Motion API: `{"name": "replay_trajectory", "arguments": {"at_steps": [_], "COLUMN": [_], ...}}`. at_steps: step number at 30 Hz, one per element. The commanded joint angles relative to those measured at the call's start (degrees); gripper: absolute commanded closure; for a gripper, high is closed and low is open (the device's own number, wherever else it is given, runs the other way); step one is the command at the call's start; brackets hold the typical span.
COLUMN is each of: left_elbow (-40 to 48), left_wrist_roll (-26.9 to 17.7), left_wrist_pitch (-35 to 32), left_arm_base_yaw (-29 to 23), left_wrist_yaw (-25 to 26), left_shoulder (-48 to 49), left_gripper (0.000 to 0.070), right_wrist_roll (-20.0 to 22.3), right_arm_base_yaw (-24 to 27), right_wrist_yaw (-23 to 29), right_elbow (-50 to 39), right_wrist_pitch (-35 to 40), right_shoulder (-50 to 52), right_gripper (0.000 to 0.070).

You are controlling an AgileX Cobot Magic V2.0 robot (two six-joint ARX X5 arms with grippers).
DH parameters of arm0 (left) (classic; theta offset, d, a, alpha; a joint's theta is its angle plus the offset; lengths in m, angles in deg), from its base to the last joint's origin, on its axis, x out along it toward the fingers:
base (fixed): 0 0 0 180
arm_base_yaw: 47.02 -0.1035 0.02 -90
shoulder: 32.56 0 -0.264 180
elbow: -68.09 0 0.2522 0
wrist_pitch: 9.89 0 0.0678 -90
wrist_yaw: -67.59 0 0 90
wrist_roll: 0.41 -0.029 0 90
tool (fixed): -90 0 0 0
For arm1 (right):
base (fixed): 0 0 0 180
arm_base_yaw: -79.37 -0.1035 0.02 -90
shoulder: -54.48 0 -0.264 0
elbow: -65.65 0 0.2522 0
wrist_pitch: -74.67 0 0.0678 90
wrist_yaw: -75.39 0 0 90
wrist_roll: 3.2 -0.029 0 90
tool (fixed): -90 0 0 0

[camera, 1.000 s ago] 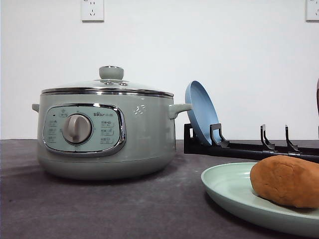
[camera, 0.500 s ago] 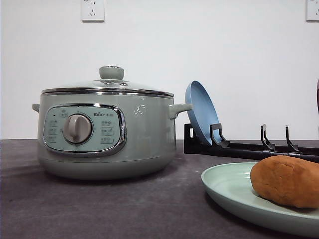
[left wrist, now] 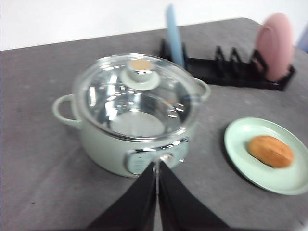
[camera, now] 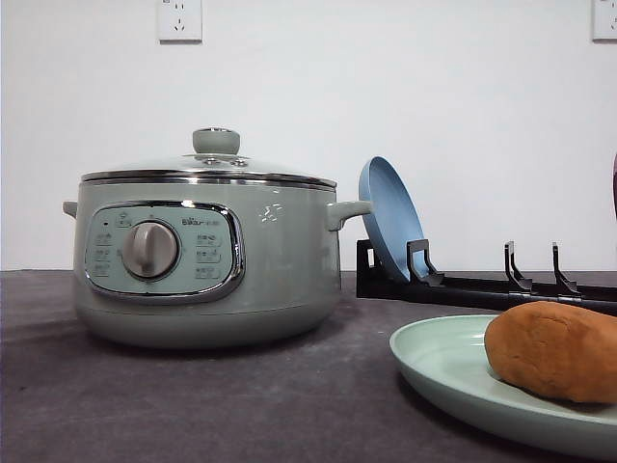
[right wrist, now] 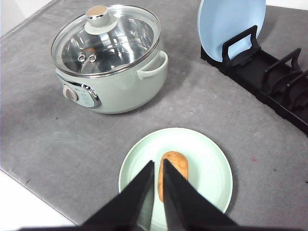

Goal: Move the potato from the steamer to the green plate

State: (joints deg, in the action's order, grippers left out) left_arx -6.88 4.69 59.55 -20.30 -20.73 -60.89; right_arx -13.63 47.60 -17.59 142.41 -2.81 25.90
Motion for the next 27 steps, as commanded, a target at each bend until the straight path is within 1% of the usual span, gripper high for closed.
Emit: {"name": "replay_trajectory", "arguments": {"at_steps": [1, 4, 7, 12, 16, 20, 24, 27], "left_elbow": [1.2, 6.8, 15.3, 31.1, 41.8, 50.0, 54.7, 56.5], "left_wrist_roll": [-2.6, -3.1, -3.1, -3.1, -3.1, -2.5, -2.5, -2.4], "left_wrist_pitch": [-1.9, -7.3, -15.3, -28.6, -35.1, -39.9, -41.7, -42.1], "left_arm_base_yaw": [-2.3, -8.4, -14.3, -21.2, -23.7, -24.1, -24.1, -24.3], "left_wrist_yaw": [0.1, 0.1, 0.1, 0.1, 0.1, 0.0, 0.0, -1.0], "left_shoulder": [0.3, 2.5, 5.9, 13.1, 18.8, 23.4, 27.4, 28.2], "left_gripper": [0.07, 0.07, 0.07, 0.07, 0.07, 0.07, 0.07, 0.07], "right_wrist_roll": [0.4, 0.4, 0.4, 0.4, 0.4, 0.4, 0.4, 0.4], "right_arm_base_yaw": [-0.3, -0.3, -0.3, -0.3, -0.3, -0.3, -0.3, -0.3], "right_wrist_yaw": [0.0, 0.0, 0.0, 0.0, 0.0, 0.0, 0.0, 0.0], "right_elbow": [0.7, 0.7, 0.7, 0.7, 0.7, 0.7, 0.7, 0.7], "right_wrist_pitch": [0.7, 0.7, 0.7, 0.7, 0.7, 0.7, 0.7, 0.7], "right_shoulder": [-0.1, -0.1, -0.1, -0.1, -0.1, -0.1, -0.1, -0.1], "right_gripper": [0.0681, 0.0681, 0.0681, 0.0681, 0.0681, 0.0681, 0.0681, 0.0681]}}
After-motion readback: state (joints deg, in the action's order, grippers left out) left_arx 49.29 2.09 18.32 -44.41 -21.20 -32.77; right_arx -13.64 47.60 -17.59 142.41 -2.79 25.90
